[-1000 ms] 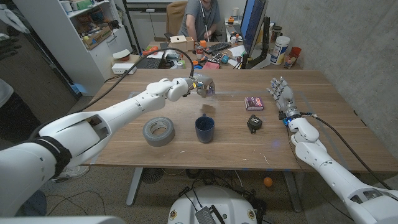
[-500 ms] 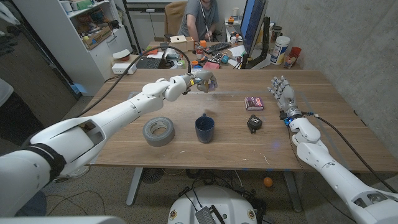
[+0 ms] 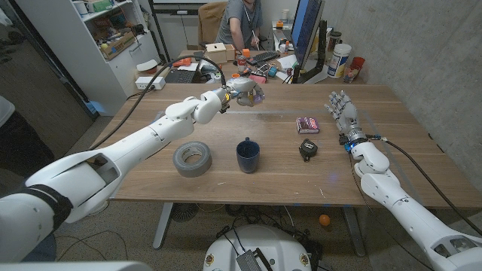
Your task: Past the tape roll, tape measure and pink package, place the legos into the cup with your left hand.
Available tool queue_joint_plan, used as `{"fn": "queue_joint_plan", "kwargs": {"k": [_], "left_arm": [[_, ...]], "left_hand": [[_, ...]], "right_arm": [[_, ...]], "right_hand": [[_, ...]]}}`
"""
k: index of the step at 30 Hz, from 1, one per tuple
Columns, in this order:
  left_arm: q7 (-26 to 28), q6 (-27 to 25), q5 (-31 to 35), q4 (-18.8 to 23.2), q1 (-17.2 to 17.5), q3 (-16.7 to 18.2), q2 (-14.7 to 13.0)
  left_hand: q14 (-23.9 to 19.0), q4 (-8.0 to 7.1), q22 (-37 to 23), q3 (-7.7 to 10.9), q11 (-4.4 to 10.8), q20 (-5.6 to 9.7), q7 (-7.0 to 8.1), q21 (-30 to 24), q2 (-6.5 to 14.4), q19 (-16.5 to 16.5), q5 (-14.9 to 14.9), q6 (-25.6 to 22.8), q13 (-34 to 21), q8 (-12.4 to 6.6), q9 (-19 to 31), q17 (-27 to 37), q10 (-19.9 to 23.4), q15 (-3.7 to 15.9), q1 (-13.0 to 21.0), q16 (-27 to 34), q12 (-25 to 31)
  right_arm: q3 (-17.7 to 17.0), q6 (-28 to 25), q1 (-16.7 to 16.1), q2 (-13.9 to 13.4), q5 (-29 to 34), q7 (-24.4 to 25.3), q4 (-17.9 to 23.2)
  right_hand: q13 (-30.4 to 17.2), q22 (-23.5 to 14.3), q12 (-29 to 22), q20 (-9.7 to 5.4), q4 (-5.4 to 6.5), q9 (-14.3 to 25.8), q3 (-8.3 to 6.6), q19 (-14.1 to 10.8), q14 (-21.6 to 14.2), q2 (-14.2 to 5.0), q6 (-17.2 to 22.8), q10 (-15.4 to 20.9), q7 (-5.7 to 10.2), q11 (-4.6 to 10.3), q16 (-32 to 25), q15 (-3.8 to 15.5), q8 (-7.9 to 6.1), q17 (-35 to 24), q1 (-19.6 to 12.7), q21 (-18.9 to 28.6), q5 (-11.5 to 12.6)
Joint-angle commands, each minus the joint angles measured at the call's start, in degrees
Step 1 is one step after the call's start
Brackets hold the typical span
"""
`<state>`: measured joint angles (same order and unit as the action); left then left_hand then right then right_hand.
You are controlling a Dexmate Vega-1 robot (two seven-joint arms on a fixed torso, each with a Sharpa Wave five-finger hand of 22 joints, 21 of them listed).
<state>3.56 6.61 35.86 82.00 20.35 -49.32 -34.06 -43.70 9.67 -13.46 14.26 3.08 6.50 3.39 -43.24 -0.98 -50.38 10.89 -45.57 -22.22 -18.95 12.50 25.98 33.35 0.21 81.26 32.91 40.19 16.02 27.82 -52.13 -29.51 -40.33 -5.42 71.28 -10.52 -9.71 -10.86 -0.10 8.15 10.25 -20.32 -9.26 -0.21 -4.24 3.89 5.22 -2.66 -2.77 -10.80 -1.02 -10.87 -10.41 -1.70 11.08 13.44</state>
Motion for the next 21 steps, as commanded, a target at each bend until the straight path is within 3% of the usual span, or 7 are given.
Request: {"fn": "queue_joint_plan", "kwargs": {"k": [1,17,21], "left_arm": [[1.24,3.14,-3.92,3.54,3.65,3.48,-1.42],[0.19,6.59,-9.70,6.71,7.38,7.36,-2.20],[-0.61,7.44,-11.82,7.08,8.16,8.24,-2.24]], "left_hand": [[-5.85,-0.05,-0.33,0.08,2.23,5.47,-3.61,-0.59,5.56,0.35,0.28,-4.05,-5.77,0.23,0.25,12.99,3.16,13.45,6.38,-0.20,0.33],[-6.86,-0.47,-0.47,0.08,2.50,5.39,-3.65,-2.26,5.50,0.98,0.30,-4.81,-5.97,0.61,0.34,12.62,3.72,13.30,6.09,-1.18,0.00],[-7.10,-0.53,-0.48,0.14,1.48,5.39,-3.63,-2.97,5.51,1.17,0.31,-4.94,-6.25,0.85,0.38,12.45,3.65,13.39,6.00,-1.65,-0.15]], "right_arm": [[-0.24,-0.35,-2.04,-0.91,0.86,1.97,3.55],[-1.00,-0.34,-5.63,-2.13,1.95,4.87,8.47],[-1.25,-0.54,-6.40,-2.56,2.25,5.57,9.71]], "right_hand": [[-0.23,-0.29,-0.35,0.37,0.03,0.20,0.12,0.06,-0.36,-0.90,0.62,0.55,-0.03,0.11,-0.15,-0.27,-0.11,-0.09,-0.48,0.12,0.17],[-0.24,-0.29,-0.31,0.33,0.02,0.20,0.19,0.10,-0.40,-0.93,0.67,0.56,-0.03,0.17,-0.14,-0.26,-0.11,-0.09,-0.52,0.13,0.21],[-0.24,-0.29,-0.31,0.36,0.01,0.20,0.21,0.10,-0.38,-0.93,0.68,0.58,-0.04,0.18,-0.13,-0.26,-0.10,-0.09,-0.52,0.14,0.22]]}}
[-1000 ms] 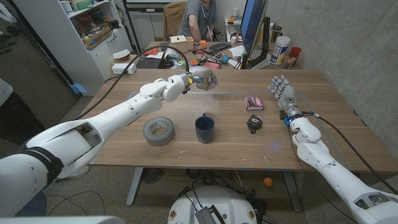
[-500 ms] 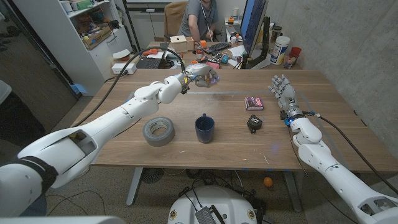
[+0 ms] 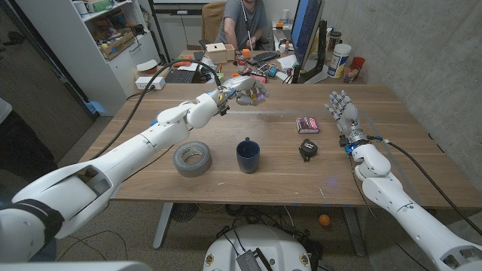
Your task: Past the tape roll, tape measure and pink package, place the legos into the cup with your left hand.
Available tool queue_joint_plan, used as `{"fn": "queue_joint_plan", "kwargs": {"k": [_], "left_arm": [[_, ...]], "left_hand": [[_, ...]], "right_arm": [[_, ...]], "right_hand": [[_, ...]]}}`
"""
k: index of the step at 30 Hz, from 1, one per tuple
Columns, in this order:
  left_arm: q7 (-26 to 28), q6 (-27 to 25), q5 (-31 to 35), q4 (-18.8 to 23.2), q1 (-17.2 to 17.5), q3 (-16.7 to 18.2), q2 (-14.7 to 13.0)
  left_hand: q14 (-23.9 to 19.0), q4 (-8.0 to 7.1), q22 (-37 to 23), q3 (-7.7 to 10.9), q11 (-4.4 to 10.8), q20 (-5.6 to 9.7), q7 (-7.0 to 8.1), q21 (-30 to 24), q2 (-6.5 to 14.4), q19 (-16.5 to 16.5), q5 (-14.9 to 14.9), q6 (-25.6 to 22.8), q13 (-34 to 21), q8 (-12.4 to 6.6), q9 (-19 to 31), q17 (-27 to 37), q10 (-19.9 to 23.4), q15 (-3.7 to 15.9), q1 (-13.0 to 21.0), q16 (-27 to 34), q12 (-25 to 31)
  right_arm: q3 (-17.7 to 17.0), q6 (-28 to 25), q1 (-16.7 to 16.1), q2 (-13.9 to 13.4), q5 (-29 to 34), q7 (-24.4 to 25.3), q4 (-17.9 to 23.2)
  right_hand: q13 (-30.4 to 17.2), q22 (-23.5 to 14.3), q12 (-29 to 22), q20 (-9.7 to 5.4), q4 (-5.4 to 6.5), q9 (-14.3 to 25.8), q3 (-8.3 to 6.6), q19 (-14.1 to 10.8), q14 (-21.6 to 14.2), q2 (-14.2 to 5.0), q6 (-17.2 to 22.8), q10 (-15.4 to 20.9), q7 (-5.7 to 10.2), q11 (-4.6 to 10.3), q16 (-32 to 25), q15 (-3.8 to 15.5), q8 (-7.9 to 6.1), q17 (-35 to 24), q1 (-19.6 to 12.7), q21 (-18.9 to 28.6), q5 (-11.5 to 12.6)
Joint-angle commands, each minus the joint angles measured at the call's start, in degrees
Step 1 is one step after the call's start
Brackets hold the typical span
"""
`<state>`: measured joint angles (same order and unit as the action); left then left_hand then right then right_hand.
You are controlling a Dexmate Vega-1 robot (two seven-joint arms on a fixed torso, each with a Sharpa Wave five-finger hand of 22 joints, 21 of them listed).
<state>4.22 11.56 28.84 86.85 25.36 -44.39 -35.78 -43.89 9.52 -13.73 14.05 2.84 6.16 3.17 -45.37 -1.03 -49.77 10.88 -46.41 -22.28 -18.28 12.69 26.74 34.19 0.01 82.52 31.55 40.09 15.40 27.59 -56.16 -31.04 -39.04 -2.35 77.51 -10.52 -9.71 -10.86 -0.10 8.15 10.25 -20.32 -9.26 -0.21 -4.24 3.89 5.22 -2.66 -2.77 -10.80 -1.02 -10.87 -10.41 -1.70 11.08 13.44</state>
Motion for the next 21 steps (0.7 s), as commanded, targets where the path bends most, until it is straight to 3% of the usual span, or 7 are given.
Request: {"fn": "queue_joint_plan", "kwargs": {"k": [1,21], "left_arm": [[-1.57,2.73,-5.42,2.38,3.33,3.53,-0.56],[-9.65,7.13,-19.08,2.94,5.59,6.68,-0.18]], "left_hand": [[-6.94,-0.37,-0.21,0.35,1.73,5.74,-3.40,-0.96,5.52,0.61,0.32,-4.14,-6.22,0.21,0.19,11.69,2.94,13.61,4.74,-0.36,-0.04],[-7.68,-0.48,-0.07,0.42,1.68,5.76,-3.60,-2.92,5.53,1.36,0.34,-4.81,-6.61,0.79,0.33,11.70,3.45,13.50,4.43,-1.20,-0.56]], "right_arm": [[-0.66,-0.38,-2.47,-1.10,1.04,2.62,3.69],[-1.09,-1.33,-4.15,-2.06,2.35,4.72,6.93]], "right_hand": [[-0.23,-0.29,-0.30,0.43,0.01,0.20,0.22,0.10,-0.41,-0.93,0.69,0.58,-0.06,0.16,-0.14,-0.28,-0.10,-0.09,-0.53,0.13,0.22],[-0.24,-0.29,-0.28,0.40,0.00,0.21,0.32,0.14,-0.40,-0.94,0.66,0.61,-0.02,0.12,-0.12,-0.25,-0.07,-0.09,-0.55,0.14,0.26]]}}
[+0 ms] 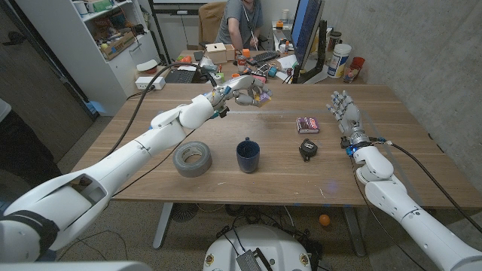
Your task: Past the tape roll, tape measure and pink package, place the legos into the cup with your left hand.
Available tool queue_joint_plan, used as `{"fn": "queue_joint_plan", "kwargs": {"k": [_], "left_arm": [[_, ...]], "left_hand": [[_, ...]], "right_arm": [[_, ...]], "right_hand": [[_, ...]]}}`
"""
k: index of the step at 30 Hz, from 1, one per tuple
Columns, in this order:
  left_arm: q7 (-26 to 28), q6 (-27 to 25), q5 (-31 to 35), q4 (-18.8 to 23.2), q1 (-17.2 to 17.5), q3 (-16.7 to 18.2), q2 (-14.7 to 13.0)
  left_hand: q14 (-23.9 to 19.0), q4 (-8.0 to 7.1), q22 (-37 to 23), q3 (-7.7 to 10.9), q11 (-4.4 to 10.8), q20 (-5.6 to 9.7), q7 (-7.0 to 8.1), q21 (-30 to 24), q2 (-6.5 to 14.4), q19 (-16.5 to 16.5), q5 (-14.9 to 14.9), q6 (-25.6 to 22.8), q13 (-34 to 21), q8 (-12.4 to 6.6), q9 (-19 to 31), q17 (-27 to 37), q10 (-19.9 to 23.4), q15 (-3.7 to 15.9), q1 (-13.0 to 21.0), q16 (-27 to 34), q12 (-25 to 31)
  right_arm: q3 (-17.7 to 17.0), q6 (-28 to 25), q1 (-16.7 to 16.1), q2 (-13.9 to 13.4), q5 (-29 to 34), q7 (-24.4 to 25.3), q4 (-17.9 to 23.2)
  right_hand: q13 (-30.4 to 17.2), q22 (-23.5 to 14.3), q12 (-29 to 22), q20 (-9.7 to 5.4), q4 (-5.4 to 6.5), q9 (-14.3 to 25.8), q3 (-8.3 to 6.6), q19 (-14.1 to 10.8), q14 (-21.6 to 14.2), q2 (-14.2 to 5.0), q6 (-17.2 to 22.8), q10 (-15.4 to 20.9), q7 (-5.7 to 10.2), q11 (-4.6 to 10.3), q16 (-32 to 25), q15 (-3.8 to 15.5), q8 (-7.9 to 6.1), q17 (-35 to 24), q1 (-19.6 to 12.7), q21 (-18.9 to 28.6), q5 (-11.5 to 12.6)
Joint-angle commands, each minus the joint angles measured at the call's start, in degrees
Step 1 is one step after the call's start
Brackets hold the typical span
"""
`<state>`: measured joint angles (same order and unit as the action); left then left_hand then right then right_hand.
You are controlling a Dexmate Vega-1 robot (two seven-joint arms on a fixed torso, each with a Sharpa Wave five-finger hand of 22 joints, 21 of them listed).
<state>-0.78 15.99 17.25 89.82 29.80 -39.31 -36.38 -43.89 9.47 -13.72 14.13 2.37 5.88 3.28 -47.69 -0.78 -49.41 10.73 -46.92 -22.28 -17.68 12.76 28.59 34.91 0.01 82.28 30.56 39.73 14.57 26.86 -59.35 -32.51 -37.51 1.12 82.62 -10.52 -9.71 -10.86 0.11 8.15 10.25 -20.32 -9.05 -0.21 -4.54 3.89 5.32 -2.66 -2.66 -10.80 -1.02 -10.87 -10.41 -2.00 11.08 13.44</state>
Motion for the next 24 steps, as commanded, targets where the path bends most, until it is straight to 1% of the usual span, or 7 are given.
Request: {"fn": "queue_joint_plan", "kwargs": {"k": [1,12,22,24], "left_arm": [[-5.12,2.85,-8.12,-0.16,1.16,1.63,0.52],[-13.35,3.34,-16.27,-1.20,0.26,1.17,1.20],[-19.38,2.64,-19.17,0.08,-0.79,0.30,0.37],[-21.43,2.17,-19.78,0.64,-1.48,0.00,-0.05]], "left_hand": [[-7.68,-0.46,-0.06,0.38,2.10,6.02,-3.46,-0.76,5.35,1.06,0.50,-4.24,-6.67,0.29,0.27,9.85,2.68,13.46,4.65,-0.29,-0.26],[-7.87,-0.45,0.13,0.45,1.83,5.99,-3.83,-1.83,5.39,1.52,0.51,-4.48,-6.94,0.68,0.36,10.05,2.79,13.49,4.56,-0.66,-0.63],[-8.06,-0.52,0.32,0.57,1.85,5.98,-4.01,-2.62,5.56,1.85,0.53,-4.66,-7.13,0.98,0.43,10.15,3.11,13.41,4.39,-0.96,-0.84],[-8.14,-0.54,0.36,0.60,1.78,5.98,-4.01,-2.77,5.60,1.92,0.54,-4.73,-7.17,1.03,0.44,10.14,3.11,13.39,4.34,-1.03,-0.90]], "right_arm": [[-0.29,-0.66,-1.00,-0.61,0.86,1.36,1.91],[-0.51,-0.99,-1.48,-0.82,1.49,2.42,2.86],[-0.60,-0.96,-2.19,-0.74,1.82,3.13,3.66],[-0.63,-0.87,-2.47,-0.74,2.01,3.38,4.01]], "right_hand": [[-0.24,-0.29,-0.28,0.18,0.00,0.21,0.32,-0.07,-0.39,-0.64,0.67,0.50,0.02,0.04,-0.11,-0.21,-0.07,-0.09,-0.25,0.14,0.26],[-0.24,-0.29,-0.27,0.17,0.00,0.21,0.38,-0.07,-0.37,-0.66,0.71,0.52,-0.05,0.10,-0.09,-0.17,-0.08,-0.09,-0.26,0.15,0.28],[-0.24,-0.29,-0.25,0.21,0.00,0.21,0.42,-0.09,-0.39,-0.68,0.69,0.52,-0.06,0.03,-0.10,-0.19,-0.06,-0.09,-0.27,0.17,0.29],[-0.24,-0.29,-0.25,0.18,0.00,0.21,0.43,-0.07,-0.39,-0.68,0.71,0.52,-0.03,0.06,-0.10,-0.20,-0.07,-0.09,-0.27,0.16,0.29]]}}
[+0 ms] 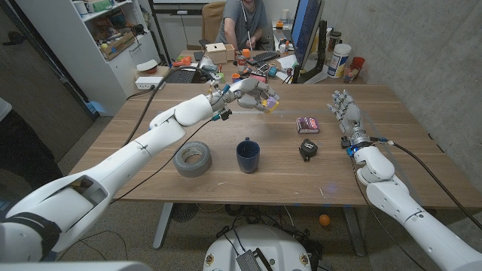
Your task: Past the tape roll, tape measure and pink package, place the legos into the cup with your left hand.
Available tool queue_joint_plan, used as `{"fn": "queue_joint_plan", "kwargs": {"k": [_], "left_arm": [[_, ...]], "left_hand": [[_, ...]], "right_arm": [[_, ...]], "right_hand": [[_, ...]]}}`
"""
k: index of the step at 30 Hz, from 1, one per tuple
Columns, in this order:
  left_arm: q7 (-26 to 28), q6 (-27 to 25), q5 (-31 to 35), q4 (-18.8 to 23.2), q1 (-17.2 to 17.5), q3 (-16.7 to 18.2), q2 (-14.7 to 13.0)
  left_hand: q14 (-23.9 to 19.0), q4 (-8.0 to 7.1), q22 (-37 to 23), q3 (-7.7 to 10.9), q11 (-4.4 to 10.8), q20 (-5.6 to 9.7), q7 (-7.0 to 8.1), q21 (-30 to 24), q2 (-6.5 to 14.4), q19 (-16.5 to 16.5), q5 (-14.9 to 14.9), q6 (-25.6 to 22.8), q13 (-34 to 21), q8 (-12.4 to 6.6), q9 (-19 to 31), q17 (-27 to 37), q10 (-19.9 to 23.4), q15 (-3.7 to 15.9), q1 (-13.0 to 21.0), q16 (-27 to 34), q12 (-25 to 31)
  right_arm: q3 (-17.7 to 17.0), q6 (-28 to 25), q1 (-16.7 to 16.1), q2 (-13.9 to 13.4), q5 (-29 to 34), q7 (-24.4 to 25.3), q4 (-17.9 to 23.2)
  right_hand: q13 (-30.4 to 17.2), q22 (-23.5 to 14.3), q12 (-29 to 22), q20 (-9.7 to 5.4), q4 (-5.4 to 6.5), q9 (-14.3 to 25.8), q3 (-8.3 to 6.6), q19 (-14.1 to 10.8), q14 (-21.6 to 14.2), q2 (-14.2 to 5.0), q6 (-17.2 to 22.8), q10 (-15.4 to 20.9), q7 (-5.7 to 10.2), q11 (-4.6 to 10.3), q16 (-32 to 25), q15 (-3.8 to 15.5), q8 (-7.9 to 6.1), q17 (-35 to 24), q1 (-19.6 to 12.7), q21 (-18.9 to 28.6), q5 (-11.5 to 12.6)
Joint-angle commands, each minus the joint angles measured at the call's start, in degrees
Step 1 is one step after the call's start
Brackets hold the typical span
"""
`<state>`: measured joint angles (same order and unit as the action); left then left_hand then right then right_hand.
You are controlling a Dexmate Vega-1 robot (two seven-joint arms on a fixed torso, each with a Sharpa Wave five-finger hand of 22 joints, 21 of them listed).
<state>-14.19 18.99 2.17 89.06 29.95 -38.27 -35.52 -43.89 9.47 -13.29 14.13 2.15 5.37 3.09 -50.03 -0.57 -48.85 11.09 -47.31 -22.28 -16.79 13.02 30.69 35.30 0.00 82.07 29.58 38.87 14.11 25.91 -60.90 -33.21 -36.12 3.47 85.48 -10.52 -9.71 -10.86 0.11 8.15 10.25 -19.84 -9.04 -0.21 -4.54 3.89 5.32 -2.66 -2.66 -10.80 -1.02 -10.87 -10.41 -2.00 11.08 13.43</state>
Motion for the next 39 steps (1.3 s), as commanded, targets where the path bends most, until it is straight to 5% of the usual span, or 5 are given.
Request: {"fn": "queue_joint_plan", "kwargs": {"k": [1,13,39], "left_arm": [[-8.92,-0.95,-5.05,1.48,-1.95,-1.16,-1.01],[-13.83,-3.97,-8.25,4.39,-2.69,-0.79,-2.88],[-12.67,-11.78,-12.31,18.43,5.98,4.09,-12.04]], "left_hand": [[-8.17,-0.54,-0.03,0.60,2.02,6.49,-3.81,-0.51,5.37,1.40,0.18,-4.36,-7.17,0.17,0.19,8.03,2.80,13.36,4.53,-0.10,-0.05],[-8.23,-0.61,0.27,0.73,1.87,6.41,-3.89,-1.47,5.53,1.83,0.23,-4.34,-7.39,0.65,0.27,8.15,2.87,13.21,4.19,-0.52,-0.46],[-8.89,-0.90,0.95,0.65,1.55,6.10,-4.30,-4.02,5.52,2.43,0.32,-5.04,-7.88,1.52,0.48,8.36,3.62,13.03,2.48,-1.20,-1.26]], "right_arm": [[-0.18,0.11,-1.03,-0.04,0.66,1.11,1.28],[-0.48,-0.47,-2.71,-0.32,1.14,2.57,3.38],[-0.07,-1.13,-4.07,-0.35,2.59,3.91,6.12]], "right_hand": [[-0.24,-0.29,-0.25,0.21,0.00,0.21,-0.04,-0.05,-0.40,-0.68,0.71,0.53,-0.04,0.07,-0.10,-0.20,-0.07,-0.09,-0.28,0.16,0.30],[-0.24,-0.29,-0.24,0.22,-0.01,0.21,0.01,-0.05,-0.42,-0.69,0.67,0.53,-0.07,-0.04,-0.10,-0.15,-0.04,-0.09,-0.29,0.17,0.31],[-0.24,-0.29,-0.23,0.24,-0.01,0.21,0.12,-0.03,-0.56,-0.72,0.74,0.55,-0.01,-0.05,-0.13,-0.09,-0.06,-0.08,-0.32,0.17,0.34]]}}
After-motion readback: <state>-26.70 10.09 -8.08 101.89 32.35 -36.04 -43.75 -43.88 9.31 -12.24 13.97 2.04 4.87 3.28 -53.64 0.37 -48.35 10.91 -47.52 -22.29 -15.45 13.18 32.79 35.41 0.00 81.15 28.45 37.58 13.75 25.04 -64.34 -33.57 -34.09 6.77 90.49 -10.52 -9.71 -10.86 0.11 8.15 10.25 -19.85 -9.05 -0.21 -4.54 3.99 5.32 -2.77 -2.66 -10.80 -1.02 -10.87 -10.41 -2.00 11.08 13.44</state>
